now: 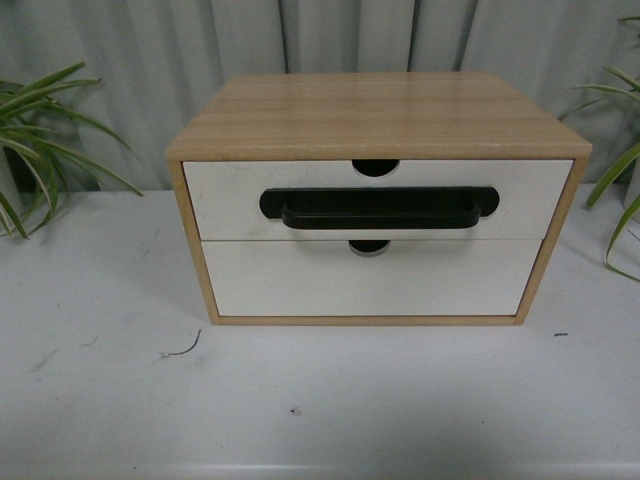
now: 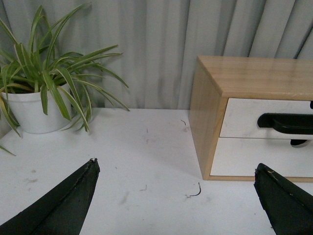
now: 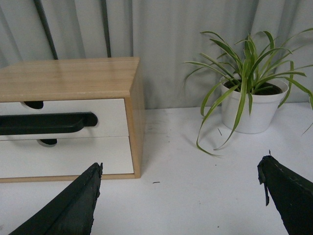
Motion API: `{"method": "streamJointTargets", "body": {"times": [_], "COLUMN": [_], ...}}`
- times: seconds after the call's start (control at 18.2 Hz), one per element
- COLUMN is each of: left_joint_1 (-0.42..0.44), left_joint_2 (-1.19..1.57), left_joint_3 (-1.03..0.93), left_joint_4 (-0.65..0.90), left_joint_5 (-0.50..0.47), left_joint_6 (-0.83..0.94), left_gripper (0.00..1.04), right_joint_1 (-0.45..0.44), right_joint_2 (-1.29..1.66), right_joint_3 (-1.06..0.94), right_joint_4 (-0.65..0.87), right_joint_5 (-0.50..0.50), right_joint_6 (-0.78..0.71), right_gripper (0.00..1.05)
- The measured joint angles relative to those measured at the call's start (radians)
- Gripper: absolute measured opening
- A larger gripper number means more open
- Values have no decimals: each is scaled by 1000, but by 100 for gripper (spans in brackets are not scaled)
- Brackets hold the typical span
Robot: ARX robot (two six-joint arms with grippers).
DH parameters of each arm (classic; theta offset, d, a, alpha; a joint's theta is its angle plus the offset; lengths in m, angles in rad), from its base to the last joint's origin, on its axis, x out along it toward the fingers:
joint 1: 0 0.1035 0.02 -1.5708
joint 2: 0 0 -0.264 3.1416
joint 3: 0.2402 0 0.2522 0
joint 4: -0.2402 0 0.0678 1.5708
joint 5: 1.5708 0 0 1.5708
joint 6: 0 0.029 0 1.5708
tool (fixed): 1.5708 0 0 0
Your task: Pull drawer
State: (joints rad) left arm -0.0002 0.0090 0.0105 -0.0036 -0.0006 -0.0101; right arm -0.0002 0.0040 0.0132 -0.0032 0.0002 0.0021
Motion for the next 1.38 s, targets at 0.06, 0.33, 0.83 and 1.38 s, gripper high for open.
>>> {"method": "streamJointTargets", "body": {"times": [0.06,0.33,0.83,1.38], "left_joint_1": [0,0,0,13], "left_joint_2": [0,0,0,326], "left_joint_3": [0,0,0,153], "left_joint_4": [0,0,0,-152], "left_joint_5": [0,0,0,-347], "left_joint_6": [0,0,0,-219], "left_gripper": [98,98,98,98], "right_joint_1": [0,0,0,-19], "right_joint_2": [0,0,0,378], "right_joint_3": [0,0,0,54], "right_joint_4": [0,0,0,308], "right_joint_5": [0,0,0,-139], "right_joint_6": [0,0,0,53], "right_gripper": [98,98,98,98]}}
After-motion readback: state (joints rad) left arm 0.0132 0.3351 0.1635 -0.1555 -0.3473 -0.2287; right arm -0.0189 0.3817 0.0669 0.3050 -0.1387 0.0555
